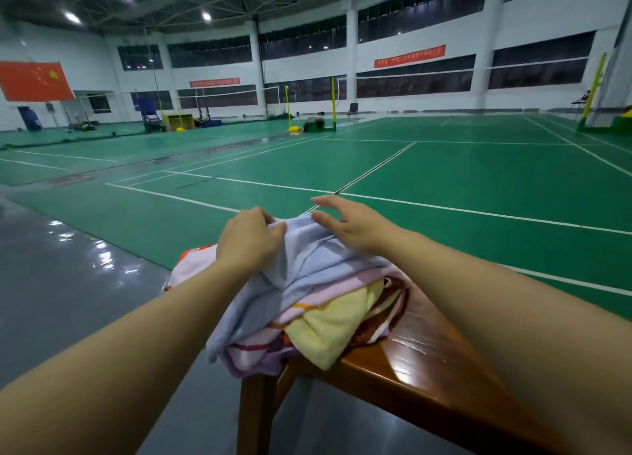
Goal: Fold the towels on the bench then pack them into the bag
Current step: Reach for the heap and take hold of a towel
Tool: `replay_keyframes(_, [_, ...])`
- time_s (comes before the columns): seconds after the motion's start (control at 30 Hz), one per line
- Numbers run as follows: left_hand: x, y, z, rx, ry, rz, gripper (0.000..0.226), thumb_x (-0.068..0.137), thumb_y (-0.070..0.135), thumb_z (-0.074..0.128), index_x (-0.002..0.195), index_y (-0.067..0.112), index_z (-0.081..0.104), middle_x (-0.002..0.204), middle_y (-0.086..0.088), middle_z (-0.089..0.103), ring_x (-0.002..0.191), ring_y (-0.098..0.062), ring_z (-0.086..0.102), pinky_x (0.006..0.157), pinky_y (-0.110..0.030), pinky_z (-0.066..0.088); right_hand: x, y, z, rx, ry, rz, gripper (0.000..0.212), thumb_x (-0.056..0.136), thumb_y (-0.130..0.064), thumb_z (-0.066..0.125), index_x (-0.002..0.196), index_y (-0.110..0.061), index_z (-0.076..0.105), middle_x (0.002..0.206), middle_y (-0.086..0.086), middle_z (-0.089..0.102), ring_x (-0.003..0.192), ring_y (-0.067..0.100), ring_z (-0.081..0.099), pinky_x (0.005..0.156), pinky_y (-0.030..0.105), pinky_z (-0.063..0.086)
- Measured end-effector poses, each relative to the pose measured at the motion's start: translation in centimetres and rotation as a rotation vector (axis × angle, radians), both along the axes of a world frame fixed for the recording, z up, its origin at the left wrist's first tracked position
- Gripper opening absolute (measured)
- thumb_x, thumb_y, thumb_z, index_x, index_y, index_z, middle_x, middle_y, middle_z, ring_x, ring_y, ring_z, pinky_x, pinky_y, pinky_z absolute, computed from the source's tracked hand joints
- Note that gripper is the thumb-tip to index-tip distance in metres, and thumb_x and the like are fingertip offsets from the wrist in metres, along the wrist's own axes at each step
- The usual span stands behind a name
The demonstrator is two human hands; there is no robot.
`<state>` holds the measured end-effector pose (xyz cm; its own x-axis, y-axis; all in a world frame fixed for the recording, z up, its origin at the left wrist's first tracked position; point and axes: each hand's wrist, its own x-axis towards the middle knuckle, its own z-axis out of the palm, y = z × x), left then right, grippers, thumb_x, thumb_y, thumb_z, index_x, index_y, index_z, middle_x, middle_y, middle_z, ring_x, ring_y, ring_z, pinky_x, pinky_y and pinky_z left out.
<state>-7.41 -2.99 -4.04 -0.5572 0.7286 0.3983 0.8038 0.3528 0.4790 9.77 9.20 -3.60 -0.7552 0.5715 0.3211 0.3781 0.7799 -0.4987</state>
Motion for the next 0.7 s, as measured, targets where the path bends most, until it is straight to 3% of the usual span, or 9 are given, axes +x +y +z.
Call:
replay_keyframes(0.17, [-0.3, 0.1, 0.5, 0.072, -0.199, -0.134, 0.017, 0.091, 0.033, 0.067, 0.086, 0.018, 0.060, 0.082, -0.004, 0.068, 0.080, -0.026, 0.064, 0.072, -0.035, 0.050, -2.7, -0.3, 0.5, -0.017, 0.093, 0.065, 0.024, 0.097, -0.036, 0.066, 0.113, -0.020, 0.074, 0.114, -0.002, 0.073, 0.106, 0.015, 0.065, 0.098, 0.034, 0.049])
replay_keyframes(0.27, [-0.1, -0.2, 1.2, 0.104, -0.298, -0.218, 0.017, 0.093, 0.026, 0.065, 0.085, 0.014, 0.057, 0.066, -0.002, 0.062, 0.050, -0.016, 0.058, 0.060, -0.034, 0.053, -3.1, -0.1, 0.3, -0.046, 0.148, 0.089, 0.017, 0.092, -0.030, 0.074, 0.100, -0.015, 0.077, 0.096, 0.002, 0.076, 0.090, 0.013, 0.068, 0.086, 0.031, 0.053])
replay_keyframes(0.33, [0.2, -0.4, 1.7, 0.104, -0.360, -0.266, 0.016, 0.096, 0.022, 0.063, 0.087, 0.011, 0.056, 0.066, -0.004, 0.059, 0.042, -0.012, 0.054, 0.050, -0.028, 0.048, -2.9, -0.2, 0.5, -0.073, 0.214, 0.096, 0.017, 0.092, -0.026, 0.074, 0.096, -0.009, 0.074, 0.088, 0.004, 0.074, 0.078, 0.011, 0.063, 0.075, 0.027, 0.050])
replay_keyframes(0.4, [0.6, -0.3, 2.2, 0.135, -0.427, -0.305, 0.016, 0.098, 0.023, 0.061, 0.091, 0.009, 0.058, 0.069, -0.006, 0.058, 0.044, -0.014, 0.054, 0.045, -0.025, 0.045, -2.2, -0.2, 0.9, -0.067, 0.258, 0.109, 0.015, 0.095, -0.025, 0.071, 0.092, -0.010, 0.071, 0.078, 0.000, 0.068, 0.069, 0.009, 0.055, 0.069, 0.026, 0.046])
replay_keyframes(0.53, [1.3, 0.3, 3.1, 0.115, -0.329, -0.366, 0.028, 0.099, 0.036, 0.061, 0.097, 0.009, 0.065, 0.081, -0.001, 0.063, 0.072, -0.016, 0.053, 0.066, -0.029, 0.043, 0.1, 0.3, 2.1, -0.047, 0.311, 0.079, 0.012, 0.099, -0.025, 0.065, 0.091, -0.017, 0.066, 0.065, -0.006, 0.055, 0.056, 0.003, 0.041, 0.056, 0.019, 0.037])
replay_keyframes(0.7, [3.3, 1.1, 3.5, 0.098, -0.273, -0.438, 0.033, 0.098, 0.041, 0.062, 0.090, 0.010, 0.068, 0.073, 0.000, 0.061, 0.063, -0.011, 0.049, 0.057, -0.025, 0.041, 5.3, 2.0, 3.6, 0.005, 0.425, -0.124, 0.016, 0.103, -0.031, 0.058, 0.098, -0.017, 0.062, 0.083, -0.004, 0.063, 0.071, 0.008, 0.053, 0.064, 0.024, 0.042])
